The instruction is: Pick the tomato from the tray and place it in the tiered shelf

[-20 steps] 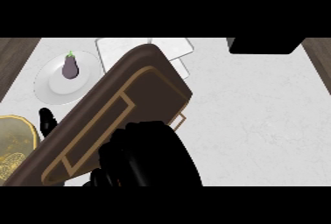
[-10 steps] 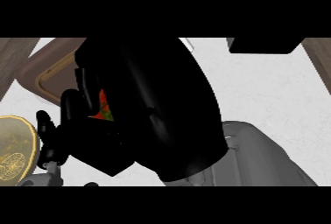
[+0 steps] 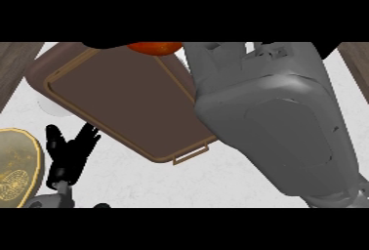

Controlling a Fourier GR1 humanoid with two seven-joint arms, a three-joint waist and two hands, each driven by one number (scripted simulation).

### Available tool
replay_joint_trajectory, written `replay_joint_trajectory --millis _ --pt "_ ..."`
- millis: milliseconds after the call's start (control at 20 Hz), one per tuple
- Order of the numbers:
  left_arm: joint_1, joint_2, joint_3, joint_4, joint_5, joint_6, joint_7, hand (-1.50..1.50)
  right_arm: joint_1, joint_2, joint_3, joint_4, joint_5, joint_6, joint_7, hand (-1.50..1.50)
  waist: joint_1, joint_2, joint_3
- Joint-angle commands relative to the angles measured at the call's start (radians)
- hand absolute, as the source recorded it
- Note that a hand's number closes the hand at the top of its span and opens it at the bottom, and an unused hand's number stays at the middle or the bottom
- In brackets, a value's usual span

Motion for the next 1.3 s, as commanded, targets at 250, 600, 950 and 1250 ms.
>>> replay_joint_trajectory --millis 250,600,950,1250 --pt "-0.011 -0.018 -0.01 -0.012 -0.018 0.025 0.037 0.0 -0.088 -0.049 -0.072 0.33 -0.009 0.057 -0.262 1.5 0.0 0.002 0.0" --pt "0.005 -0.011 -0.007 -0.007 -0.023 -0.001 -0.021 0.0 -0.16 0.011 -0.057 0.611 0.096 -0.074 -0.44 1.5 0.014 0.006 -0.001" --pt "-0.04 0.027 0.032 0.016 0.021 -0.048 0.03 0.0 -0.209 0.035 -0.09 0.764 0.144 -0.181 -0.519 1.5 0.012 0.006 -0.001" --pt "-0.026 0.0 0.014 0.018 -0.002 -0.025 0.015 0.0 -0.199 0.029 -0.135 0.896 0.145 -0.255 -0.687 1.5 0.016 0.009 0.0"
